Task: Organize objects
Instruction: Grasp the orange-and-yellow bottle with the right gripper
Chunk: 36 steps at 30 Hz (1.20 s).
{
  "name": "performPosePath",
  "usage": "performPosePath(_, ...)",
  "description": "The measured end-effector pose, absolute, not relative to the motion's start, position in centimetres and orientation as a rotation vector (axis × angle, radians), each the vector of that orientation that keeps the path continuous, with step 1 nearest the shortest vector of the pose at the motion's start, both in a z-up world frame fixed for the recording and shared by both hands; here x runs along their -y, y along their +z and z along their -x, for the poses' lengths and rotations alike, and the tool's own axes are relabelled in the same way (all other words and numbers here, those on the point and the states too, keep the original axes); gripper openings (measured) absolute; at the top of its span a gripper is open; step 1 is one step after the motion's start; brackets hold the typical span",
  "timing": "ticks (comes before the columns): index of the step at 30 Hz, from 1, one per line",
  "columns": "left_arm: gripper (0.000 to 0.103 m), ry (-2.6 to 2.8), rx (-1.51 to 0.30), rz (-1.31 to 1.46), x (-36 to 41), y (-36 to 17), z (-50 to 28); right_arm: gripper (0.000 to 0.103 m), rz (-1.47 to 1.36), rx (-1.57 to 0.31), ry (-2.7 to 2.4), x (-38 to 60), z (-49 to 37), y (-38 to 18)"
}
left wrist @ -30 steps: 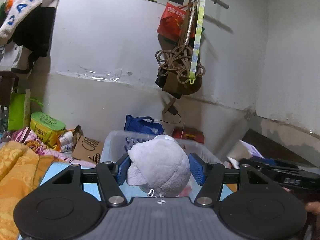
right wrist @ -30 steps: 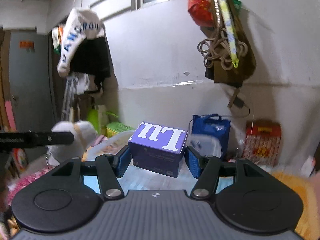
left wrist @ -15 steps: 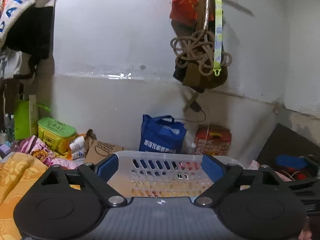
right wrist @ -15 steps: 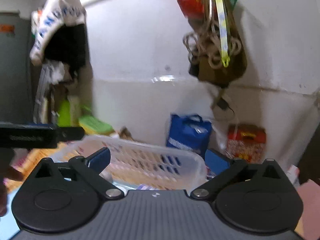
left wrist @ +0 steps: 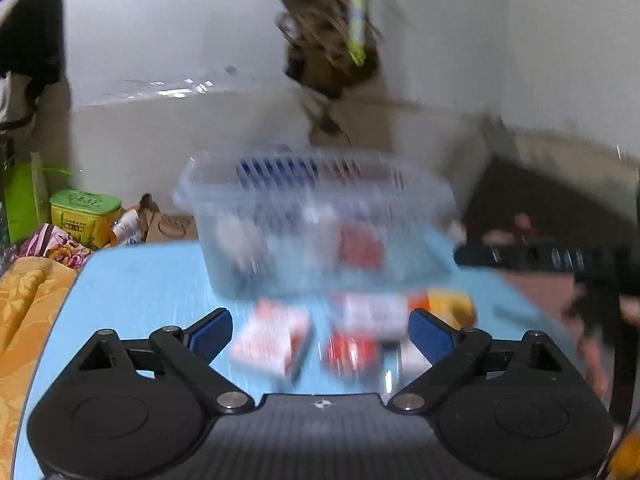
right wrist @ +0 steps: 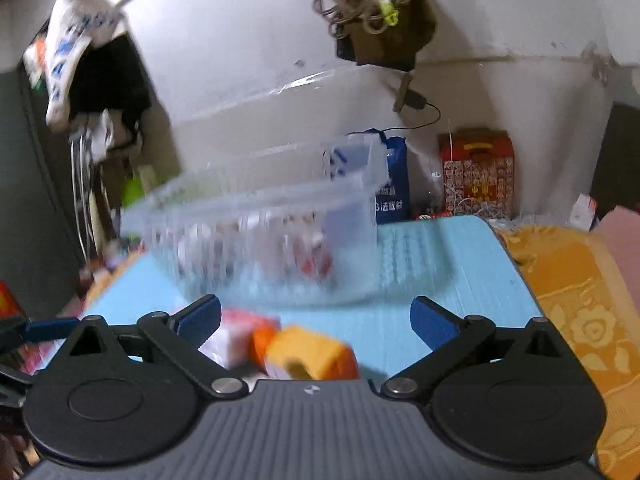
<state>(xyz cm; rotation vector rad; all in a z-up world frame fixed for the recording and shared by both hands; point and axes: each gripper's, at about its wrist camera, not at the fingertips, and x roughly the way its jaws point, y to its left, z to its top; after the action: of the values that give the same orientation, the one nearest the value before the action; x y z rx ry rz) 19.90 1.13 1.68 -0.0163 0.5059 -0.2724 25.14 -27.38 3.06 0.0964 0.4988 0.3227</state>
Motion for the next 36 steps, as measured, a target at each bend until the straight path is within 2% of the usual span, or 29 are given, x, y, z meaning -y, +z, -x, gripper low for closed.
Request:
performPosePath(7, 0.096, -0.312, -0.549, -0.099, 0.7, -0.1, -18.8, 0.103, -0.04, -0.503, 0.354, 27.4, -24.8, 2.0)
performPosePath(15, 0.095, -0.313, -0.612, -0.107, 0.5, -2.3, -19.8, 0.097, 0.038, -0.484, 0.372, 25.3, -27.0, -0.3)
performPosePath(18, 0.095, -0.327, -0.604, -0.103, 0.2, -2.4, -19.7, 0.089, 0.044, -0.517, 0.409, 24.9, -27.5, -0.9)
performPosePath(20, 0.095, -0.336, -0.596, -0.109, 0.2, -2.6, -19.6, 0.077, 0.076, -0.529, 0.415, 24.4, -27.7, -1.3)
performPosePath(25, 0.095, -0.364, -0.575, -0.105, 0.3, -3.4, -19.7, 0.069, 0.038, -0.544, 0.414, 24.9, -27.8, -1.5)
performPosePath(28, 0.094, -0.38, -0.567, -0.114, 0.7, -3.9, -19.6, 0.069, 0.029, -0.544, 0.418, 25.1, -27.8, -1.5)
performPosePath(30, 0.085, -0.381, -0.568, -0.13, 1.1, -4.1, -19.6, 0.069, 0.04, -0.542, 0.422, 25.1, -27.7, -1.5)
performPosePath(32, 0.052, -0.382, -0.574, -0.145, 1.4, -4.3, -19.5, 0.069, 0.046, -0.537, 0.423, 25.3, -27.5, -1.4)
performPosePath(36, 0.046, -0.366, -0.549, -0.153, 1.3, -4.0, -19.4, 0.069, 0.021, -0.523, 0.42, 26.3, -27.1, -1.0)
